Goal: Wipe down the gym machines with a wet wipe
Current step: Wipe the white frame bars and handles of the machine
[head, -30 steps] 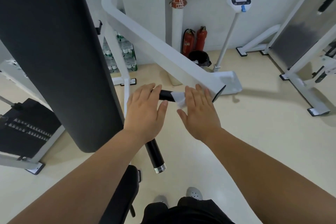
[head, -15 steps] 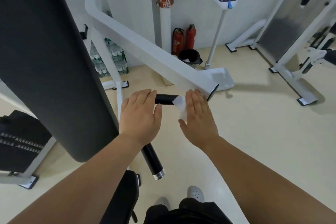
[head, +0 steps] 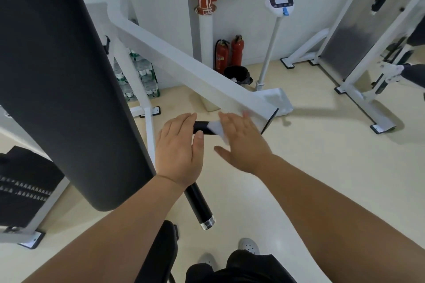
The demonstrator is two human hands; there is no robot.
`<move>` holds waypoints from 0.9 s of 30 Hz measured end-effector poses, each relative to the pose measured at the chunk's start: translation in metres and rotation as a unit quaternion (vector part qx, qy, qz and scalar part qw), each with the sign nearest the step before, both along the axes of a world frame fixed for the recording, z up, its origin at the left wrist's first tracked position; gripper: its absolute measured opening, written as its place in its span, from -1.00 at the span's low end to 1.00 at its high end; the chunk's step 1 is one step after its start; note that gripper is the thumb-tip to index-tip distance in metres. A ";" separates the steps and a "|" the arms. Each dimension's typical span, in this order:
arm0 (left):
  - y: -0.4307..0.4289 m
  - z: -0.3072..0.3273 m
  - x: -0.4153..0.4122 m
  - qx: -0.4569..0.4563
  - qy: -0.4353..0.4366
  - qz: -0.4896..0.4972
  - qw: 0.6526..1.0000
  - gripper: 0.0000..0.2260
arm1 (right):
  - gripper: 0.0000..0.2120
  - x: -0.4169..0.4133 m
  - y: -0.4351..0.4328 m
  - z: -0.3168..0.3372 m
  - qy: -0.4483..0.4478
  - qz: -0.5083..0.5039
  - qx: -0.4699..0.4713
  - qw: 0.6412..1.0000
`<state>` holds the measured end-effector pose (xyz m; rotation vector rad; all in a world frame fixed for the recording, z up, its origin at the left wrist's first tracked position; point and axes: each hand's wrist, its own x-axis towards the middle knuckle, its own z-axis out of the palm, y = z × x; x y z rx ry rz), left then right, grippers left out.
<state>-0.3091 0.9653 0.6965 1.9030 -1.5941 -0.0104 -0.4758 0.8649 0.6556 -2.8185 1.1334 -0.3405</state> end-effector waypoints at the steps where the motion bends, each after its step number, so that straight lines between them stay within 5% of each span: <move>1: 0.000 -0.001 0.000 -0.005 0.012 0.005 1.000 -0.52 | -0.18 -0.005 -0.004 -0.001 0.000 -0.016 0.001 1.000; 5: 0.000 -0.003 0.000 -0.029 0.035 0.016 0.999 -0.54 | -0.17 0.009 0.004 0.005 -0.022 -0.009 0.014 1.000; 14: 0.002 -0.003 -0.003 -0.039 0.152 0.113 0.981 -0.49 | -0.30 0.059 0.012 0.022 -0.070 0.199 0.026 0.977; 23: 0.014 -0.006 -0.011 0.034 0.204 0.151 0.967 -0.56 | -0.35 0.028 -0.015 0.020 -0.051 0.063 0.051 0.995; 27: 0.020 -0.002 -0.011 0.054 0.228 0.150 0.961 -0.60 | -0.55 0.042 -0.003 0.018 -0.133 0.156 0.033 0.978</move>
